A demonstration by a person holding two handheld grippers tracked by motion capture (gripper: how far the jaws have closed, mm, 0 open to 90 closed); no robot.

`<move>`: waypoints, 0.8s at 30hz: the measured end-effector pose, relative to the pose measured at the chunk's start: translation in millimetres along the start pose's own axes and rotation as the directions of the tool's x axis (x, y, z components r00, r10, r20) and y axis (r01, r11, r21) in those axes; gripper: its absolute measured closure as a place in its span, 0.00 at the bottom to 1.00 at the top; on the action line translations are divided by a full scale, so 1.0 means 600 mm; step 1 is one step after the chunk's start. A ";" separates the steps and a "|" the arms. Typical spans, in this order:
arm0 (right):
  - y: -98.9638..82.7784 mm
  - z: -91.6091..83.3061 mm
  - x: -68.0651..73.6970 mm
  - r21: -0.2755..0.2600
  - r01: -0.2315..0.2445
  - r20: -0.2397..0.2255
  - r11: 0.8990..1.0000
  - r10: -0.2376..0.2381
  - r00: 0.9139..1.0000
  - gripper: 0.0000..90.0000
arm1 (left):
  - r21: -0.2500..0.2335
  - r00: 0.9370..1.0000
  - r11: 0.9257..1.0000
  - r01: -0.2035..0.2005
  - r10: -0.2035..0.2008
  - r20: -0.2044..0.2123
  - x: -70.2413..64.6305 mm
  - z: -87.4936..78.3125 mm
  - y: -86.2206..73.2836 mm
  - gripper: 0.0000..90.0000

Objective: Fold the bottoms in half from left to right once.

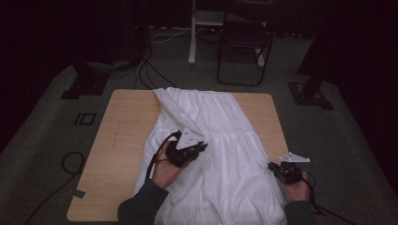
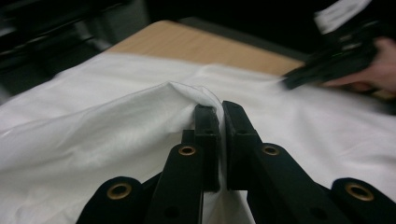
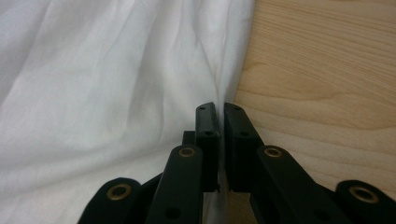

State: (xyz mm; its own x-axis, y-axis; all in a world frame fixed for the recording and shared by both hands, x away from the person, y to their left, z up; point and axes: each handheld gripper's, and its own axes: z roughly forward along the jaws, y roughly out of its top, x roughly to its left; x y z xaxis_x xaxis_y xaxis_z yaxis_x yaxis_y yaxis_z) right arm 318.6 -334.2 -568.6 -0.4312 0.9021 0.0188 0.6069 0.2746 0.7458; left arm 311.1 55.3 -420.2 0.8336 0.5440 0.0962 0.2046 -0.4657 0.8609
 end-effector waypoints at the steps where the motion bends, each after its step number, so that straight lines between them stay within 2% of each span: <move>1: 0.000 0.000 0.000 0.001 0.001 0.000 1.000 -0.001 1.000 0.95 | -0.006 1.000 1.000 0.002 -0.001 0.018 -0.005 0.008 0.004 0.96; 3: 0.000 0.000 0.000 0.000 0.002 0.002 1.000 -0.002 1.000 0.95 | -0.023 0.996 0.999 0.023 -0.020 0.091 -0.017 0.031 0.014 0.96; 6: 0.002 0.001 0.000 0.003 0.000 0.007 1.000 0.000 1.000 0.95 | -0.013 0.981 0.999 0.031 -0.028 0.189 -0.040 0.074 0.021 0.96; 7: 0.002 0.001 0.002 0.006 -0.001 0.012 1.000 0.001 1.000 0.95 | -0.007 0.980 0.999 0.034 -0.032 0.197 -0.042 0.082 0.020 0.96; 9: 0.005 0.001 0.003 0.015 0.000 0.022 1.000 0.000 1.000 0.93 | 0.041 0.972 0.997 0.061 -0.069 0.225 -0.044 0.110 0.011 0.95; 10: 0.006 0.001 0.005 0.020 0.003 0.033 1.000 -0.003 0.999 0.90 | 0.067 0.964 0.995 0.077 -0.092 0.251 -0.043 0.126 0.002 0.93; 12: 0.010 0.001 0.009 0.033 0.011 0.070 0.999 -0.013 0.997 0.75 | 0.108 0.955 0.990 0.086 -0.112 0.274 -0.044 0.144 -0.012 0.77; 13: 0.013 0.000 0.012 0.032 0.015 0.086 0.999 -0.018 0.996 0.68 | 0.118 0.958 0.989 0.084 -0.113 0.263 -0.046 0.147 -0.017 0.67; 14: 0.015 -0.003 0.015 0.024 0.012 0.091 1.000 -0.014 0.996 0.65 | 0.121 0.961 0.989 0.085 -0.114 0.254 -0.046 0.147 -0.023 0.64; 15: 0.021 -0.009 0.020 0.004 0.013 0.100 1.000 -0.013 0.995 0.60 | 0.118 0.959 0.989 0.091 -0.119 0.257 -0.044 0.146 -0.025 0.59; 18: 0.041 -0.026 0.036 -0.040 0.027 0.098 0.999 -0.023 0.995 0.54 | 0.079 0.959 0.989 0.128 -0.144 0.246 -0.031 0.123 -0.029 0.55; 19: 0.051 -0.032 0.045 -0.059 0.033 0.077 0.998 -0.028 0.997 0.54 | 0.073 0.960 0.989 0.130 -0.144 0.240 -0.028 0.118 -0.029 0.54; 21: 0.064 -0.040 0.062 -0.084 0.047 0.040 0.995 -0.044 0.998 0.54 | 0.060 0.969 0.989 0.133 -0.142 0.202 -0.018 0.099 -0.033 0.54; 22: 0.070 -0.042 0.069 -0.093 0.055 0.024 0.994 -0.053 0.998 0.54 | 0.059 0.978 0.990 0.127 -0.135 0.159 -0.010 0.086 -0.038 0.54; 24: 0.085 -0.046 0.090 -0.114 0.076 -0.021 0.991 -0.079 0.997 0.55 | 0.055 0.983 0.989 0.140 -0.145 0.112 0.006 0.065 -0.051 0.53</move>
State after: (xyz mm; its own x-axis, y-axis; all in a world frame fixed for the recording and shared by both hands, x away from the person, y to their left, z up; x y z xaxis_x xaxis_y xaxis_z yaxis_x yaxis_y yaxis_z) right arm 307.8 -281.0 -511.3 -0.4920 0.8702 -0.0259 0.4924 0.3027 0.8160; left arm 328.0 44.5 -465.8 0.8472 0.5243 -0.0862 0.3468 -0.4227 0.8373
